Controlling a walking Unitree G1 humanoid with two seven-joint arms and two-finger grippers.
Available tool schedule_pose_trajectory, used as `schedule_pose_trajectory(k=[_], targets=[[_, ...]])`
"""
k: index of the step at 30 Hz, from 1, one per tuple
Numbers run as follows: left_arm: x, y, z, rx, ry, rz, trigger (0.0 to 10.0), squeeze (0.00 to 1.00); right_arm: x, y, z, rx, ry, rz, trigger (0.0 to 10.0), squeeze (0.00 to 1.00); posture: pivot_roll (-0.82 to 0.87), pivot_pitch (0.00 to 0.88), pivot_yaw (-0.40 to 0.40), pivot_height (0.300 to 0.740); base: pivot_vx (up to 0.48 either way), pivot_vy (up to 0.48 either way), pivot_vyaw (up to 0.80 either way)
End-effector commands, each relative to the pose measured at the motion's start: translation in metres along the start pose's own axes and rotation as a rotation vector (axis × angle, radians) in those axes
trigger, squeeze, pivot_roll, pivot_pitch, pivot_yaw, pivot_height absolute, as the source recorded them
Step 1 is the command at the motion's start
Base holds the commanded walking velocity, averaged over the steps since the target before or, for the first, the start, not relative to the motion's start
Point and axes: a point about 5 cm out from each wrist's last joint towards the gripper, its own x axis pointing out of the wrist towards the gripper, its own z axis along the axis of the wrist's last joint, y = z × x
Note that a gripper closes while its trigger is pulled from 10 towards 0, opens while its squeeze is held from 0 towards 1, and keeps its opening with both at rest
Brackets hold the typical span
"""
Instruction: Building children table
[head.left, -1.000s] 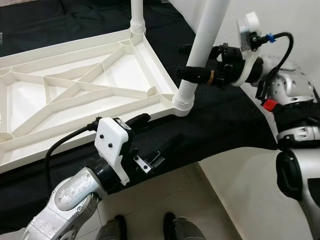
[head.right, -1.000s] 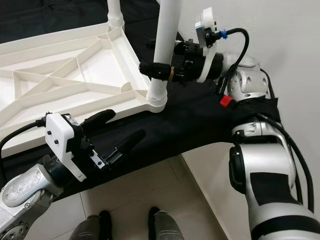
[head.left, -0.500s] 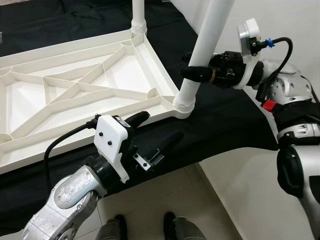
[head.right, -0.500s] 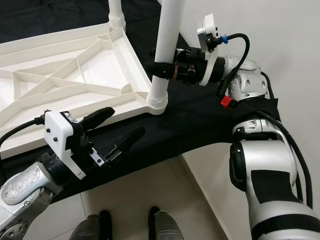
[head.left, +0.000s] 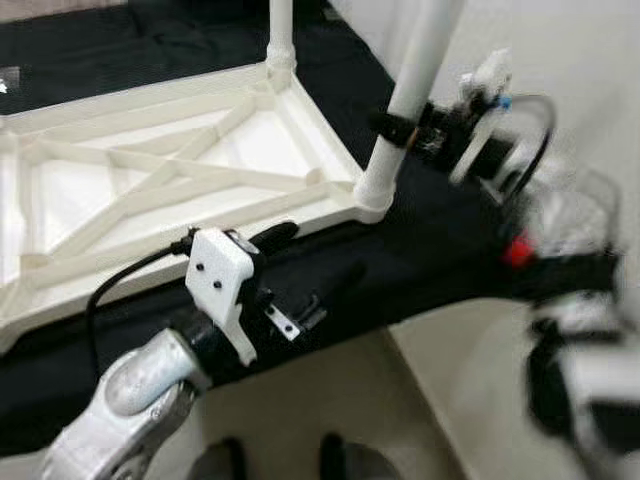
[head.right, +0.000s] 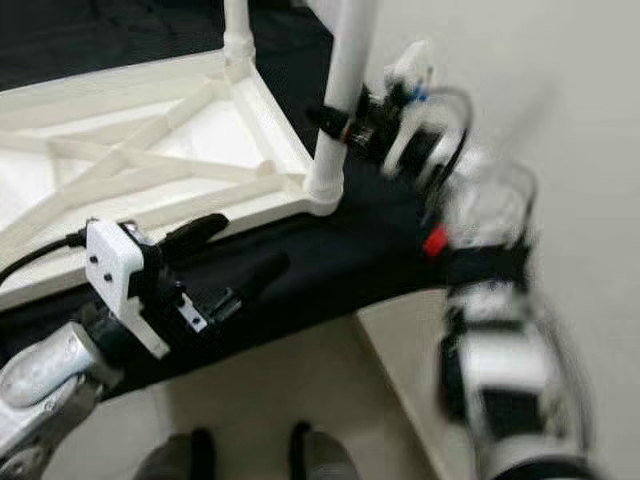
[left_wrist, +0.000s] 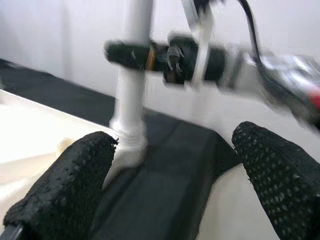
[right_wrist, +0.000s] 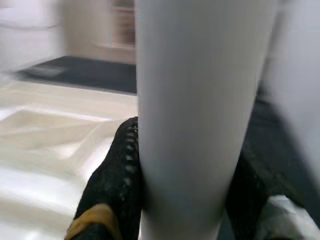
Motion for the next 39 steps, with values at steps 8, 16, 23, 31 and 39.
schedule_pose_trajectory(k=[8, 16, 23, 31, 39], targets=[[0.007, -0.003, -0.008, -0.036, -0.002, -0.045, 10.0, 0.0, -0.004, 0.007, -0.04, 0.054, 0.26, -0.131, 10.0, 0.0, 0.0, 0.261, -0.08, 0.74, 0.0, 0.0, 0.0], [0.005, -0.002, -0.009, -0.035, 0.003, -0.041, 10.0, 0.0, 0.01, 0.021, -0.001, 0.068, 0.02, 0.095, 10.0, 1.0, 0.02, 0.252, -0.088, 0.74, 0.0, 0.0, 0.0], [0.003, -0.003, -0.01, -0.028, 0.007, -0.034, 10.0, 0.0, 0.009, -0.005, 0.023, -0.019, -0.025, 0.448, 10.0, 1.0, 0.03, 0.243, -0.096, 0.74, 0.0, 0.0, 0.0], [0.003, -0.005, -0.009, -0.027, 0.0, -0.036, 10.0, 0.0, 0.008, -0.032, 0.048, -0.055, 0.011, 0.705, 10.0, 0.0, 0.04, 0.254, -0.103, 0.74, 0.0, 0.0, 0.0], [0.001, -0.008, -0.009, -0.031, 0.005, -0.034, 10.0, 0.0, 0.012, -0.05, 0.063, -0.015, 0.004, 0.749, 0.0, 0.0, 0.05, 0.261, -0.106, 0.74, 0.0, 0.0, 0.0]])
